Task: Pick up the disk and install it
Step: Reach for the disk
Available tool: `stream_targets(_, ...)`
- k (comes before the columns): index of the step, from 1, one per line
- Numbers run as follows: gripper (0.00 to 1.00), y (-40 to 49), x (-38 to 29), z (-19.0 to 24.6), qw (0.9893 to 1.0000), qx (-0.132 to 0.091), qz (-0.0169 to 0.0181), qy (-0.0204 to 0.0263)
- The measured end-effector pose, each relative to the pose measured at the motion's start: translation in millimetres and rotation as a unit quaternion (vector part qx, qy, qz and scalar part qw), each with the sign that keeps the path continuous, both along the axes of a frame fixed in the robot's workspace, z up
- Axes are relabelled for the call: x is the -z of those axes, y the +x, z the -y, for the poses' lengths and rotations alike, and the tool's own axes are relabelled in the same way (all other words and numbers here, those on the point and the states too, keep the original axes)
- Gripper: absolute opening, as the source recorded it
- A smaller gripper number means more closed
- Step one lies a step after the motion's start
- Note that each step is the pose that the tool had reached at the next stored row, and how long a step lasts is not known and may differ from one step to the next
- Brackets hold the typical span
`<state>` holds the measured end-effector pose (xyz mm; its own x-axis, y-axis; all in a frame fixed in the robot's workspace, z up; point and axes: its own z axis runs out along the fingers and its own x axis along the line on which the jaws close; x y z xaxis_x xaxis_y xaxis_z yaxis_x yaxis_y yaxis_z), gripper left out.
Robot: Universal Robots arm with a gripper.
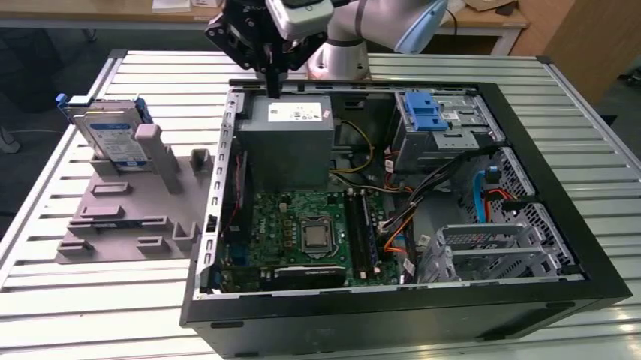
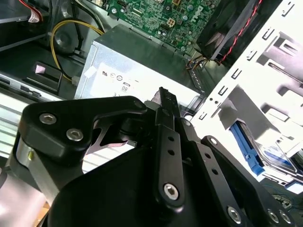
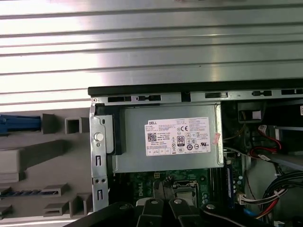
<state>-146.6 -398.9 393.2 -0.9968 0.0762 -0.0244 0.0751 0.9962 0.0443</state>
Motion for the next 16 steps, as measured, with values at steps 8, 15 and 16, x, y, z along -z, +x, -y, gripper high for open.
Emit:
stream_targets(8, 0.11, -3.6, 0.0, 0.0, 1.0, 0.0, 0.0, 0.0)
stream_targets(15, 0.11, -5.5, 0.0, 0.0, 1.0, 0.0, 0.0, 0.0)
stream_targets(16, 0.11, -5.7, 0.1, 0.0, 1.0, 0.0, 0.0, 0.0)
